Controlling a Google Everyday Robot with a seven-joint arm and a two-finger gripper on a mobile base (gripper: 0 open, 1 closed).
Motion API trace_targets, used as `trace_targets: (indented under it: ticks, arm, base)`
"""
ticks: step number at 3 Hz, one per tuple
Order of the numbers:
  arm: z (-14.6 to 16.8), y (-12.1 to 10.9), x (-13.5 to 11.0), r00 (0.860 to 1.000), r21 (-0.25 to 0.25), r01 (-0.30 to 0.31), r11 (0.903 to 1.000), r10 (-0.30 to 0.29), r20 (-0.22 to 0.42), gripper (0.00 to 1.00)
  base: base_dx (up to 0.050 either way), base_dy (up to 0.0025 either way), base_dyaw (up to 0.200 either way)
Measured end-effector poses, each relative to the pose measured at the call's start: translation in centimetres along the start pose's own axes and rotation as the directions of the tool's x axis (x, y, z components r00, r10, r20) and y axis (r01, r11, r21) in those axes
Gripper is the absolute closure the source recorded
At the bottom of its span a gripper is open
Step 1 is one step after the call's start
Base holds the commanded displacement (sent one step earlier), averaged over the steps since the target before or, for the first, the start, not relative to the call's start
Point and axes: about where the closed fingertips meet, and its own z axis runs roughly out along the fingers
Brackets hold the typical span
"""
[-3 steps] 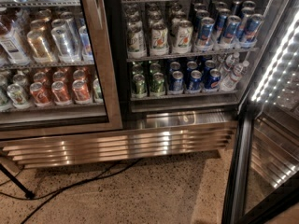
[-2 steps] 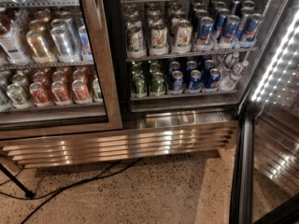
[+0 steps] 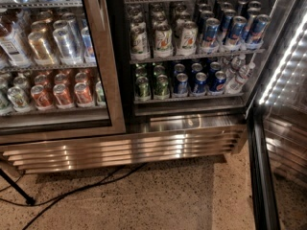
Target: Open right fridge door
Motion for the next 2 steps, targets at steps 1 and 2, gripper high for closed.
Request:
trace_targets:
  ticks: [1, 2]
  arm:
    - [4.2, -2.7, -0.1, 0.986, 0.093, 0.06, 0.9939, -0.073, 0.147, 1.0]
    - [6.2, -4.0, 0.4, 0.975, 0.143, 0.11, 0.9835, -0.135, 0.179, 1.0]
  base:
    - [0.0, 0.0, 0.0]
    - [0.0, 0.0, 0.0]
